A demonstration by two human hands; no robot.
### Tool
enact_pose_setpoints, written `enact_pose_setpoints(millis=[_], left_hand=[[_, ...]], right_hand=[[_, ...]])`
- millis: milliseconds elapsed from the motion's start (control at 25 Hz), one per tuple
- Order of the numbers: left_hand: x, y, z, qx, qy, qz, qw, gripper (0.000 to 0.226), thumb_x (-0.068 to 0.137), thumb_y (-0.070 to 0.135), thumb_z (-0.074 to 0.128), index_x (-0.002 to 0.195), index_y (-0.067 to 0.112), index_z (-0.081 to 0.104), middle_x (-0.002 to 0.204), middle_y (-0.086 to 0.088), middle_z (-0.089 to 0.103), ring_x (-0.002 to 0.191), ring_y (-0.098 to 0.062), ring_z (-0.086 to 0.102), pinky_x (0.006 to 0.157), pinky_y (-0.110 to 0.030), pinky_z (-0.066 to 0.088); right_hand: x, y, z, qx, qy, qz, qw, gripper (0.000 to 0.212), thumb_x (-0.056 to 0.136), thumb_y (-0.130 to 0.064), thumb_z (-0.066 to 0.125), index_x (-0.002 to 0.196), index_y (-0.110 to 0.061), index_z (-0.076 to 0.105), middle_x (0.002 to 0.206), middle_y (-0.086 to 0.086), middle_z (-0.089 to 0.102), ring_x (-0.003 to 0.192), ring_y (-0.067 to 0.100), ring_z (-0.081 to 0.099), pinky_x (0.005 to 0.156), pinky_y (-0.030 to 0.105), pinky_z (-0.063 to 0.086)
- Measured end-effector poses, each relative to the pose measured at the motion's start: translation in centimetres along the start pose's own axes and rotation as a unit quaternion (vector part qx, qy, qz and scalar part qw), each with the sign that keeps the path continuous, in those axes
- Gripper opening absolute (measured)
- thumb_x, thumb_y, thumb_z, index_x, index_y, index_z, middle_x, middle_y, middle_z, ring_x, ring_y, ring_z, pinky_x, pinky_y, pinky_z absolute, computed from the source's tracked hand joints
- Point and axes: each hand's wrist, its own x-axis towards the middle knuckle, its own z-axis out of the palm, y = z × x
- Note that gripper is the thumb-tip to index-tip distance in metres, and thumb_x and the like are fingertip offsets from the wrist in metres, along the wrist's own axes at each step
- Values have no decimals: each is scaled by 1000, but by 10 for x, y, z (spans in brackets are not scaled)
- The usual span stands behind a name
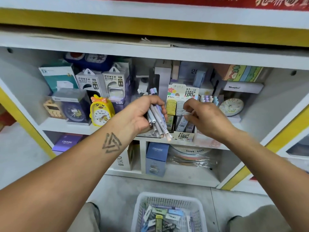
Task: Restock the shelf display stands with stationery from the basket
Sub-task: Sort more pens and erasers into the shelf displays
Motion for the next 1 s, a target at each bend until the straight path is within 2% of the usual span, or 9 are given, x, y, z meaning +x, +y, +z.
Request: enact_pose_setpoints(millis=[160,200,280,360,400,480,680,800,1000], left_hand=[[-3,-3,1,-19,-36,14,999,20,84,1,56,65,6,57,60,-11,57,52,-22,57,59,-32,54],[-3,-3,2,-27,-45,18,998,19,83,1,56,65,6,58,60,-11,57,52,-22,58,60,-32,54],[-3,-2,3,-56,-62,27,996,22,81,2,59,60,6,61,60,-10,58,52,-21,59,61,-32,54],[-2,-1,5,-84,-71,40,993,24,79,3,61,55,7,63,59,-9,58,52,-21,59,62,-31,54],[-1,-1,6,-91,-73,46,992,26,79,4,61,54,7,63,58,-8,58,52,-20,59,62,-31,54],[1,0,8,-108,-70,53,990,27,81,5,61,54,7,63,59,-7,59,54,-20,61,64,-32,55],[1,13,-4,-162,-25,72,984,15,83,4,62,68,4,62,64,-9,65,64,-21,69,86,-44,58],[1,21,-17,-187,28,60,980,11,83,1,62,72,3,60,63,-10,62,59,-20,65,78,-41,60],[-3,24,-29,-112,61,34,991,15,83,0,58,70,4,55,59,-10,54,54,-19,55,67,-36,57]], right_hand=[[-1,-3,4,-60,-7,-62,996,13,95,-12,62,103,-13,72,97,1,68,89,23,65,72,38,52],[3,-4,4,-32,9,-47,998,14,95,-12,62,102,-13,73,96,-1,68,88,20,65,73,37,52],[9,-10,-2,189,4,85,978,12,95,-14,63,101,-14,74,89,-3,73,74,12,66,67,30,52],[10,-16,-8,464,-109,190,858,13,94,-15,67,105,-8,69,86,8,76,62,17,66,53,28,47],[8,-20,-9,536,-164,201,804,19,92,-14,69,108,-5,66,86,14,74,61,21,67,48,26,45],[6,-24,-7,583,-226,187,758,33,85,-7,74,115,-1,62,85,19,71,60,22,67,44,22,44],[10,-17,-11,542,-214,201,788,34,80,3,75,114,-3,71,94,28,73,58,22,65,49,21,49],[11,-13,-13,535,-171,215,799,25,82,4,73,105,-6,75,92,26,74,57,22,64,51,24,52],[18,-16,-10,490,-98,218,838,8,86,0,72,92,-5,70,82,19,74,57,22,66,51,26,53]])
